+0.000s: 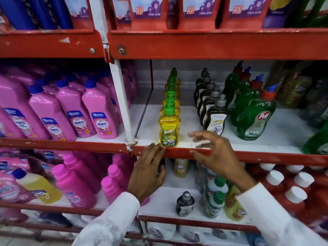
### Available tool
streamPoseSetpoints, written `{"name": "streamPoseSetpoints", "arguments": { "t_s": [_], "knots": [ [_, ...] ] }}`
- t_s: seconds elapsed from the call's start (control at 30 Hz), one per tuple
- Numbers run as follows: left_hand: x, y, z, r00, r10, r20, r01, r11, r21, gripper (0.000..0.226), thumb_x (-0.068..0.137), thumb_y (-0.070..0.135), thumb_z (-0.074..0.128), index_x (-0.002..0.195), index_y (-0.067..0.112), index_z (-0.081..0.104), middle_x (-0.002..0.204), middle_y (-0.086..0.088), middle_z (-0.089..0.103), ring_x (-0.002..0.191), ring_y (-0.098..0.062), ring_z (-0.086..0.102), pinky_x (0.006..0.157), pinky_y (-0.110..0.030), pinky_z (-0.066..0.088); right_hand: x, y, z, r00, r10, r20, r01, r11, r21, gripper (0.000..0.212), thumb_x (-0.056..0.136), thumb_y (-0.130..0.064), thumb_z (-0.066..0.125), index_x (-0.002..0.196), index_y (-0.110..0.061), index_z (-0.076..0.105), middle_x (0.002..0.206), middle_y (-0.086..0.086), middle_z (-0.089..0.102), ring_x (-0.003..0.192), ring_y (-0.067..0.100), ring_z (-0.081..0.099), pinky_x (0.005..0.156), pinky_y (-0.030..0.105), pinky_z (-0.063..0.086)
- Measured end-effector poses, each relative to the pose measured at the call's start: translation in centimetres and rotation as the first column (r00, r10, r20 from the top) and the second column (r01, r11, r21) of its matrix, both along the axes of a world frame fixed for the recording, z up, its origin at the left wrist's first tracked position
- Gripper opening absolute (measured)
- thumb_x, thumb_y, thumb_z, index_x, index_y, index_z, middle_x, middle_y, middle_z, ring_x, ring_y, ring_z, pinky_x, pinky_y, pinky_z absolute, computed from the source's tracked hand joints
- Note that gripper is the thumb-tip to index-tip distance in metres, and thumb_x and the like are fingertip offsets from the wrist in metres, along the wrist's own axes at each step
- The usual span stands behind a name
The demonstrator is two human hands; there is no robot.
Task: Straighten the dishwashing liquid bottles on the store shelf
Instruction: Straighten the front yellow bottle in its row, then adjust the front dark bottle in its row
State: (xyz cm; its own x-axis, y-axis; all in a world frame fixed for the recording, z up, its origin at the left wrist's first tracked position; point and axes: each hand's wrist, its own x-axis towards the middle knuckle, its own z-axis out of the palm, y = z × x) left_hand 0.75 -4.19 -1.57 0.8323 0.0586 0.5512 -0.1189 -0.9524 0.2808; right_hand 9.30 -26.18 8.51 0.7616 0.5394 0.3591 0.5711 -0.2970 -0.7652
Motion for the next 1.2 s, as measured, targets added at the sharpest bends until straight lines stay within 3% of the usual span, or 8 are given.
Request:
{"name": "streamPoseSetpoints", "arguments": {
  "t_s": [0.17,0.3,0.4,0.5,0.73,0.87,1.03,1.2],
  "knots": [
    [0.9,-2.3,-0.4,1.000,-0.015,-0.010,0.015,0.997,0.077,0.063,0.085,0.022,0.059,0.145,0.009,0.045,0.146,-0.019,0.049,0.139,-0.037,0.038,0.120,-0.054,0.030,-1.0,-2.2,-11.0,0.974,-0.074,-0.212,0.024,0.973,-0.230,0.041,0.078,-0.007,0.077,0.115,-0.022,0.068,0.099,-0.010,0.070,0.081,0.005,0.066,0.068,0.007,0.049],
    [0.9,-3.7,-0.7,0.998,0.010,-0.056,-0.004,0.995,0.103,0.068,0.085,0.023,0.061,0.148,0.012,0.040,0.153,-0.021,0.039,0.146,-0.041,0.027,0.122,-0.056,0.024,-1.6,-0.9,-17.2,0.968,-0.055,-0.244,-0.050,0.914,-0.402,0.046,0.075,-0.014,0.074,0.121,-0.016,0.067,0.116,0.000,0.070,0.098,0.012,0.065,0.075,0.002,0.042],
    [0.8,-4.1,-0.5,0.997,0.012,-0.071,-0.005,0.995,0.097,0.068,0.085,0.022,0.062,0.148,0.011,0.039,0.155,-0.020,0.037,0.148,-0.039,0.024,0.123,-0.053,0.025,-1.8,0.4,-19.0,0.976,-0.064,-0.209,-0.029,0.910,-0.413,0.044,0.068,-0.011,0.071,0.112,-0.016,0.071,0.115,0.004,0.074,0.105,0.018,0.068,0.092,0.020,0.050],
    [0.8,-4.3,0.0,0.995,0.014,-0.102,-0.004,0.996,0.089,0.070,0.085,0.021,0.063,0.149,0.010,0.038,0.155,-0.018,0.039,0.148,-0.036,0.026,0.121,-0.052,0.028,-1.5,1.1,-18.9,0.974,-0.099,-0.206,0.005,0.910,-0.414,0.035,0.068,-0.010,0.069,0.102,-0.013,0.075,0.106,0.006,0.077,0.098,0.022,0.071,0.091,0.031,0.055],
    [1.4,-4.8,0.9,0.994,-0.010,-0.110,0.021,0.994,0.104,0.066,0.086,0.019,0.064,0.146,0.007,0.041,0.149,-0.017,0.046,0.142,-0.032,0.038,0.120,-0.048,0.033,-3.3,-1.4,-11.9,0.978,-0.142,-0.153,0.096,0.957,-0.273,0.029,0.060,-0.018,0.078,0.089,-0.015,0.075,0.088,0.000,0.079,0.074,0.010,0.069,0.074,0.030,0.058],
    [2.3,-6.4,1.0,0.997,-0.033,-0.071,0.040,0.994,0.105,0.062,0.084,0.015,0.067,0.142,0.005,0.047,0.141,-0.017,0.054,0.135,-0.033,0.045,0.117,-0.046,0.036,-3.4,-4.5,-3.0,0.970,-0.226,-0.084,0.214,0.968,-0.131,0.042,0.060,-0.017,0.082,0.101,-0.023,0.075,0.086,-0.011,0.078,0.071,-0.002,0.070,0.071,0.020,0.059],
    [3.5,-8.5,1.9,0.996,-0.046,-0.072,0.054,0.992,0.113,0.063,0.078,0.018,0.070,0.137,0.005,0.051,0.129,-0.017,0.059,0.122,-0.036,0.053,0.110,-0.049,0.042,-2.6,-7.3,6.6,0.943,-0.313,0.113,0.308,0.949,0.061,0.046,0.063,-0.016,0.082,0.108,-0.023,0.073,0.089,-0.010,0.077,0.071,-0.001,0.071,0.073,0.016,0.059],
    [4.0,-9.8,2.6,0.997,-0.017,-0.070,0.026,0.991,0.131,0.055,0.081,0.025,0.062,0.132,0.007,0.053,0.120,-0.013,0.060,0.113,-0.033,0.054,0.105,-0.044,0.044,1.3,-6.5,9.4,0.929,-0.334,0.159,0.316,0.940,0.128,0.045,0.060,-0.018,0.082,0.104,-0.019,0.073,0.087,-0.005,0.078,0.067,0.002,0.070,0.070,0.027,0.063]
  ]
}}
